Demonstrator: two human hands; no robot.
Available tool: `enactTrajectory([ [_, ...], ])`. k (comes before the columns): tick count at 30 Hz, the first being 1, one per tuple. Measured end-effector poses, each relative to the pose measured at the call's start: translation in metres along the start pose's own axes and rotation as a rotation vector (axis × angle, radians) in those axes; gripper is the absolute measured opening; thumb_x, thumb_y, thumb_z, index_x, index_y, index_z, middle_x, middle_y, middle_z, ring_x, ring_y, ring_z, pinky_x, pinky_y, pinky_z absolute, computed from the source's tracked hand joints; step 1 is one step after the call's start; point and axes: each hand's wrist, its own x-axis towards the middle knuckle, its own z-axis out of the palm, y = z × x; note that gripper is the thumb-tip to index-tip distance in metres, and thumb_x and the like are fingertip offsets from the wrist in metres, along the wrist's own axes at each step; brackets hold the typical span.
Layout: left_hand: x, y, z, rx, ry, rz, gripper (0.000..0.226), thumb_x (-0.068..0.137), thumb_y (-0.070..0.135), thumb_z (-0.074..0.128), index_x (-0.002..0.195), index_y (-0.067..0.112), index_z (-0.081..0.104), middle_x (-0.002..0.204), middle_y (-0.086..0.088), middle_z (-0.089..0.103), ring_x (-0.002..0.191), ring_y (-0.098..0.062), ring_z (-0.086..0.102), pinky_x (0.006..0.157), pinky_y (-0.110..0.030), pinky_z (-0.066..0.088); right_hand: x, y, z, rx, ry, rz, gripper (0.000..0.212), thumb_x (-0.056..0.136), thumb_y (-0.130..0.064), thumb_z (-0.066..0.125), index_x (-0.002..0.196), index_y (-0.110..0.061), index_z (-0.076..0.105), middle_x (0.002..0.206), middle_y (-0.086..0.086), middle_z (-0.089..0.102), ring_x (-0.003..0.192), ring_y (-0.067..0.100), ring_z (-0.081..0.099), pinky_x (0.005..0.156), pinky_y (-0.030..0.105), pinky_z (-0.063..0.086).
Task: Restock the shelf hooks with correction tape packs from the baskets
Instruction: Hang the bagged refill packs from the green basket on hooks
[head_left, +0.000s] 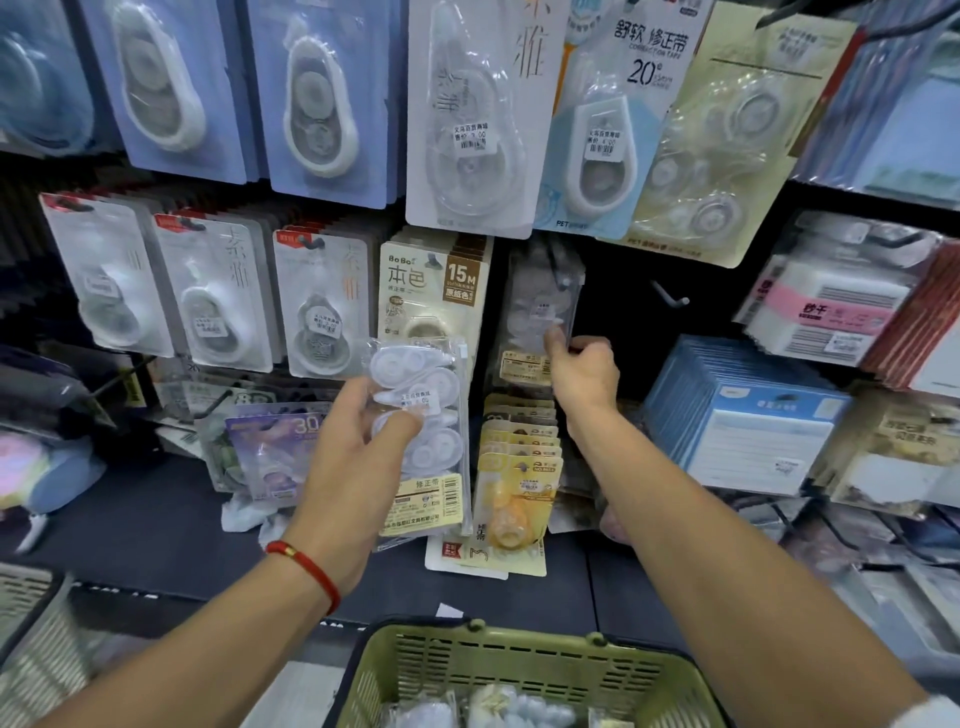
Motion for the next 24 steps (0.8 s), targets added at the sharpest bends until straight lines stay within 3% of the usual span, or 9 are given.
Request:
enactTrajectory([
  [1,-0.001,-0.001,0.000,-0.007,-0.010,-0.005,0.026,0.093,0.022,0.064,0.115,0.033,0.071,0.114,0.005,0.079,0.112,-0.017,0.073,0.101,-0.044,0.055,-0.009,0.001,-0.002,-0.073,0.032,-0.061,0.048,0.102,-0.045,0.063,0.133,-0.010,0.053,0.131,0.013,0.059,0.121,0.031,0.060,0.097,0.040,0.050],
  [3,-0.001,-0.001,0.001,-0.023,-0.038,-0.018,0.021,0.098,0.025,0.060,0.108,0.038,0.073,0.113,0.003,0.078,0.115,-0.023,0.072,0.102,-0.047,0.055,-0.037,0.002,-0.009,-0.063,0.012,-0.235,0.041,0.103,-0.041,0.062,0.135,-0.016,0.052,0.131,0.005,0.058,0.115,0.017,0.060,0.099,0.042,0.051],
  [5,-0.002,0.000,0.002,-0.038,-0.073,-0.038,0.020,0.095,0.032,0.061,0.108,0.040,0.074,0.116,0.000,0.078,0.117,-0.027,0.071,0.103,-0.048,0.054,-0.070,0.002,-0.019,0.062,-0.202,-0.313,0.024,0.105,-0.041,0.058,0.121,-0.024,0.064,0.116,-0.009,0.068,0.104,0.003,0.064,0.093,0.035,0.054],
  [7,-0.003,0.000,0.004,-0.046,-0.107,-0.050,0.021,0.092,0.036,0.065,0.110,0.041,0.075,0.117,0.000,0.078,0.116,-0.025,0.072,0.101,-0.046,0.056,-0.101,0.000,-0.032,0.168,-0.463,-0.312,0.029,0.107,-0.044,0.053,0.110,-0.023,0.073,0.106,-0.006,0.075,0.101,0.010,0.070,0.091,0.036,0.057],
  [9,-0.005,0.002,0.008,-0.046,-0.147,-0.032,0.017,0.094,0.037,0.072,0.111,0.039,0.076,0.113,0.000,0.079,0.110,-0.020,0.074,0.090,-0.034,0.060,-0.120,-0.003,-0.045,0.203,-0.557,-0.361,0.031,0.106,-0.043,0.056,0.099,-0.020,0.075,0.097,0.001,0.077,0.093,0.020,0.073,0.083,0.037,0.058],
  [13,-0.010,0.002,0.011,-0.023,-0.212,-0.013,0.027,0.088,0.031,0.072,0.116,0.032,0.072,0.107,0.000,0.080,0.098,-0.015,0.077,0.079,-0.025,0.061,-0.125,-0.009,-0.064,0.288,-0.486,-0.349,0.024,0.104,-0.028,0.066,0.094,-0.008,0.076,0.091,0.012,0.078,0.082,0.022,0.073,0.071,0.039,0.059],
  [16,-0.014,0.001,0.011,0.064,-0.333,-0.061,0.043,0.092,0.004,0.075,0.123,0.032,0.066,0.096,0.007,0.077,0.086,-0.012,0.076,0.073,-0.023,0.061,-0.117,-0.012,-0.075,0.365,-0.358,-0.301,0.032,0.103,-0.027,0.065,0.093,0.003,0.069,0.088,0.025,0.074,0.077,0.028,0.069,0.067,0.049,0.056],
  [20,-0.018,0.001,0.021,0.091,-0.396,-0.095,0.052,0.096,-0.008,0.066,0.131,0.031,0.059,0.092,0.011,0.076,0.080,-0.022,0.077,0.074,-0.036,0.066,-0.104,-0.017,-0.086,0.340,-0.244,-0.326,0.036,0.106,-0.029,0.063,0.091,0.004,0.069,0.071,0.005,0.066,0.062,0.007,0.057,0.057,0.021,0.047],
  [24,-0.013,0.005,0.027,0.069,-0.359,-0.053,0.049,0.097,-0.005,0.066,0.129,0.032,0.062,0.098,0.008,0.078,0.083,-0.025,0.078,0.074,-0.031,0.065,-0.094,-0.021,-0.085,0.354,-0.215,-0.289,0.040,0.105,-0.034,0.064,0.090,0.002,0.071,0.078,0.026,0.061,0.073,0.018,0.054,0.067,0.031,0.045],
])
